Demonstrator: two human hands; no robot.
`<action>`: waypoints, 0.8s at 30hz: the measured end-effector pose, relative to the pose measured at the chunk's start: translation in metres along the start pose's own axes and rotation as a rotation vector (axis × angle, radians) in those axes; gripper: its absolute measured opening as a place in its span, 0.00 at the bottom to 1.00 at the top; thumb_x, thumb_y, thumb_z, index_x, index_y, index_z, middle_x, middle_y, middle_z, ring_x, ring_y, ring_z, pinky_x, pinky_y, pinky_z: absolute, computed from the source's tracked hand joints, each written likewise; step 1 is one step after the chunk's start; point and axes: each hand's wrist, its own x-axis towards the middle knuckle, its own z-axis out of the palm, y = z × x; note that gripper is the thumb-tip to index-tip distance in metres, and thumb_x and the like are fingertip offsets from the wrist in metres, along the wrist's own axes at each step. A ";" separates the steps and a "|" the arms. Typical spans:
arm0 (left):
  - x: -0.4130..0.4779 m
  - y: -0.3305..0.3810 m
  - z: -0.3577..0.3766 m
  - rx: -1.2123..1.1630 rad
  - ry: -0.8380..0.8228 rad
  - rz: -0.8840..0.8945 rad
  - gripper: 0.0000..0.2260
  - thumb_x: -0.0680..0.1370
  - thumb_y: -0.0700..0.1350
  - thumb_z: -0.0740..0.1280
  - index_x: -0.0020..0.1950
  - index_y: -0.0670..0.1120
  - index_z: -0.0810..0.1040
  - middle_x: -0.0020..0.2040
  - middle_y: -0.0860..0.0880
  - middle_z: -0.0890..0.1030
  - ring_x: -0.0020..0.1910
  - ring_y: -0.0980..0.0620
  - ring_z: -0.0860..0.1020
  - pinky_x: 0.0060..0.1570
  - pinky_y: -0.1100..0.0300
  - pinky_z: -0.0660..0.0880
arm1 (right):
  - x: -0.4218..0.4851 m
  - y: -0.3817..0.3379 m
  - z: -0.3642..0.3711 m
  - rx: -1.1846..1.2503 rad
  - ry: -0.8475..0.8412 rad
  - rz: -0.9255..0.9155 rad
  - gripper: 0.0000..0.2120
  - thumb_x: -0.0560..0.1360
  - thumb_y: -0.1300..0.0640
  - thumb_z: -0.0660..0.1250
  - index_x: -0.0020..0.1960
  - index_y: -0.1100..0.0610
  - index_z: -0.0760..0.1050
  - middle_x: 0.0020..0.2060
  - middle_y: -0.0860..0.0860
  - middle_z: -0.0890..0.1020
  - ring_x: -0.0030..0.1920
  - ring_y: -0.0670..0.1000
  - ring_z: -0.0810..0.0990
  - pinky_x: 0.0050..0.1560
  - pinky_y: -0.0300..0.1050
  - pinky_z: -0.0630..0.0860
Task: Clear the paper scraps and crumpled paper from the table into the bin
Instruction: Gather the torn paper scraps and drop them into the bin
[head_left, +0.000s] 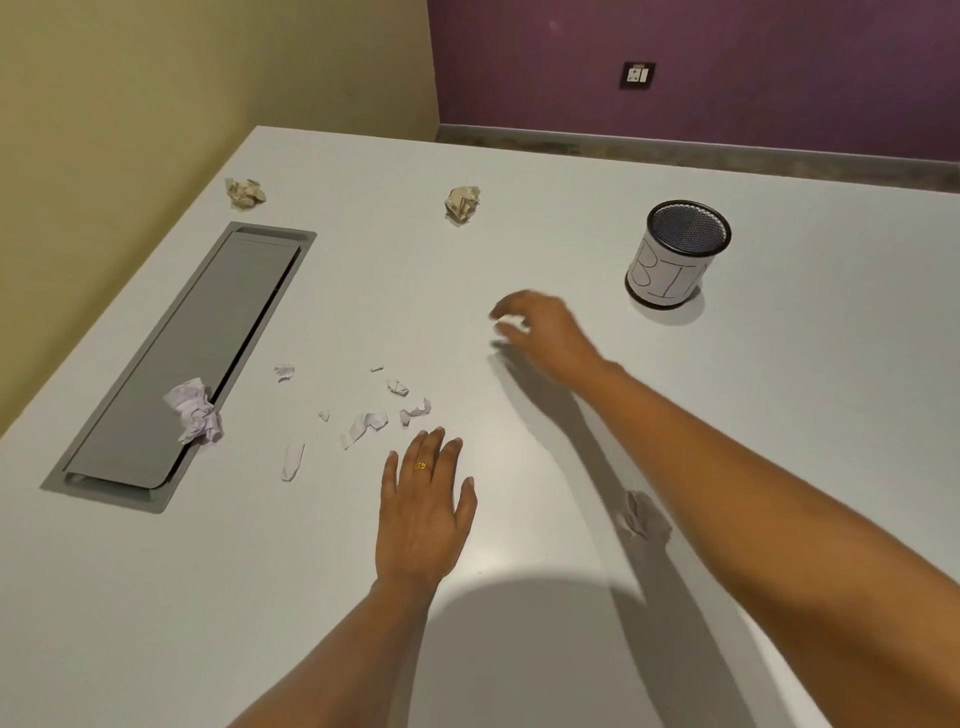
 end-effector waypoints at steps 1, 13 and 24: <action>0.000 0.000 0.000 0.007 0.003 0.000 0.17 0.76 0.46 0.63 0.64 0.45 0.72 0.67 0.46 0.74 0.68 0.47 0.70 0.69 0.44 0.62 | -0.004 -0.010 0.014 0.033 -0.088 -0.006 0.11 0.76 0.64 0.64 0.57 0.64 0.78 0.59 0.59 0.79 0.59 0.56 0.77 0.57 0.37 0.69; 0.002 0.000 0.000 0.062 0.056 0.027 0.15 0.74 0.46 0.64 0.59 0.45 0.74 0.59 0.46 0.78 0.64 0.47 0.74 0.66 0.44 0.66 | -0.003 -0.052 0.084 -0.194 -0.596 -0.177 0.18 0.78 0.62 0.61 0.67 0.60 0.70 0.74 0.56 0.62 0.73 0.55 0.61 0.69 0.50 0.64; 0.002 -0.002 0.000 -0.031 -0.034 0.006 0.17 0.79 0.45 0.55 0.68 0.46 0.68 0.71 0.46 0.69 0.72 0.48 0.64 0.73 0.47 0.54 | -0.027 -0.029 0.080 -0.359 -0.321 -0.263 0.11 0.72 0.72 0.58 0.35 0.59 0.65 0.47 0.58 0.80 0.53 0.55 0.74 0.49 0.47 0.72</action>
